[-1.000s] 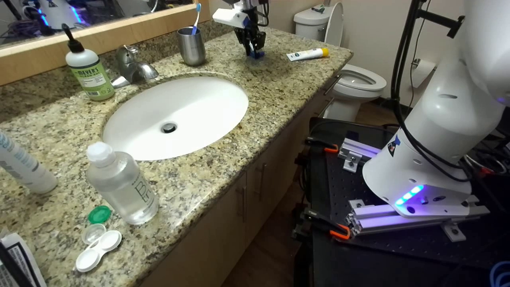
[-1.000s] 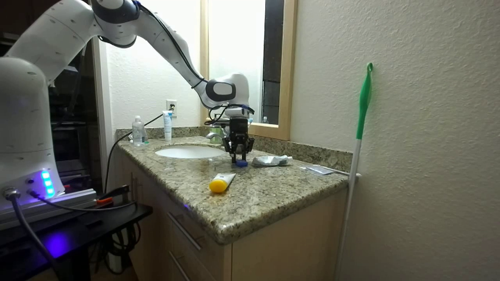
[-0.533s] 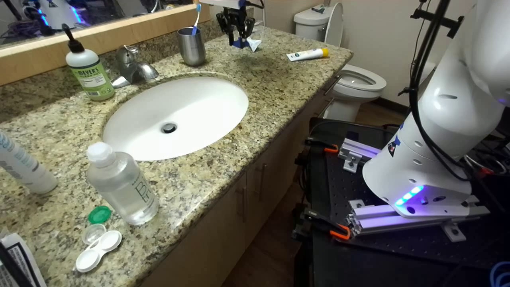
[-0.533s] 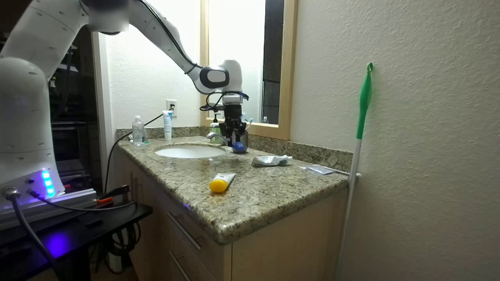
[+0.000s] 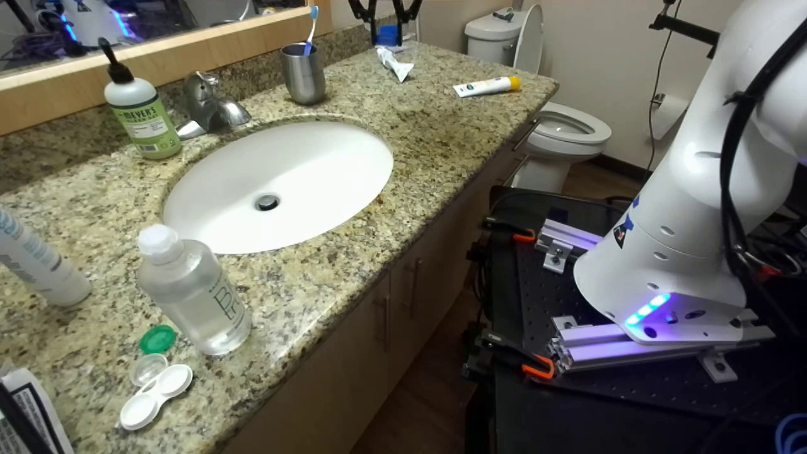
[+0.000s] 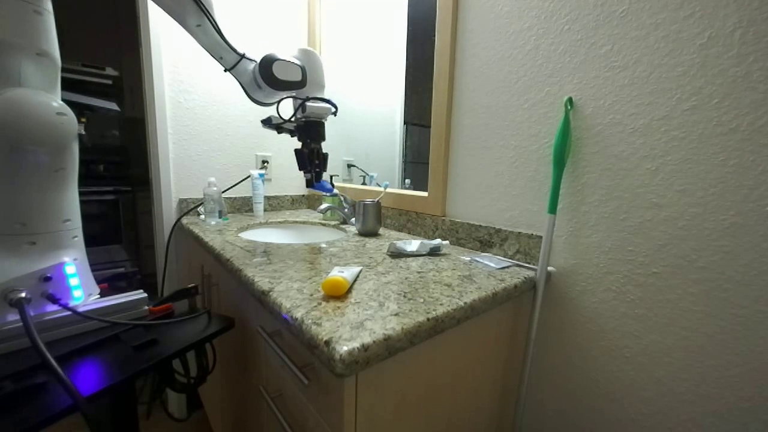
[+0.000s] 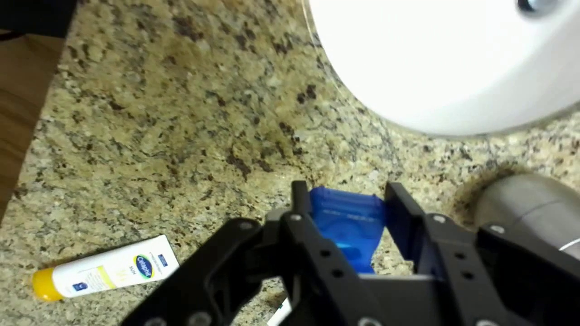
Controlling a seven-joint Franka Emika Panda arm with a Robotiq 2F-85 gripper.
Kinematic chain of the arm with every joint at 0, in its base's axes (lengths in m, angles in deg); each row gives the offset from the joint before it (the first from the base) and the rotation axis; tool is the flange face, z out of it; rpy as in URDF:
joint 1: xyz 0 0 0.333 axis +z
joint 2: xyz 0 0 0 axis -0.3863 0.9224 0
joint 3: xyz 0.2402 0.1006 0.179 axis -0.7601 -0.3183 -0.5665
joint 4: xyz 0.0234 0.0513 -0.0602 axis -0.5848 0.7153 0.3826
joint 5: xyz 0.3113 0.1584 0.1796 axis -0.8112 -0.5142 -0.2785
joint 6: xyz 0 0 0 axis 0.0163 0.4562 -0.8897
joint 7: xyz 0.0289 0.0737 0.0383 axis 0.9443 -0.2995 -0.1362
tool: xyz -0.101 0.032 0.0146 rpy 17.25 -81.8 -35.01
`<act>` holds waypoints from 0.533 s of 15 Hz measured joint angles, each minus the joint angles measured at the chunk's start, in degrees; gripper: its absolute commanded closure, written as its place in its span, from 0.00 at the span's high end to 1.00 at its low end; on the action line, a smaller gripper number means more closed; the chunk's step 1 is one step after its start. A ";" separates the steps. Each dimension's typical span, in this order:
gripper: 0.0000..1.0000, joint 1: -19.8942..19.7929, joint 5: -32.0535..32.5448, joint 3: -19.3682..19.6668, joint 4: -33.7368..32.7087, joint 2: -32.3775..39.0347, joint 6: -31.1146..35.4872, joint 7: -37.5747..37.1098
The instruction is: Move the blue case to the left side of the sink counter and then put it back on the right side of the sink counter
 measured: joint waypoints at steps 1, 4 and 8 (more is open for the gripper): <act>0.20 0.14 2.09 -1.17 2.83 -3.42 -0.35 0.51; 0.20 0.27 6.57 -6.15 11.79 -13.54 -0.39 1.51; 0.20 2.80 6.01 -15.48 21.58 -24.70 -0.29 2.27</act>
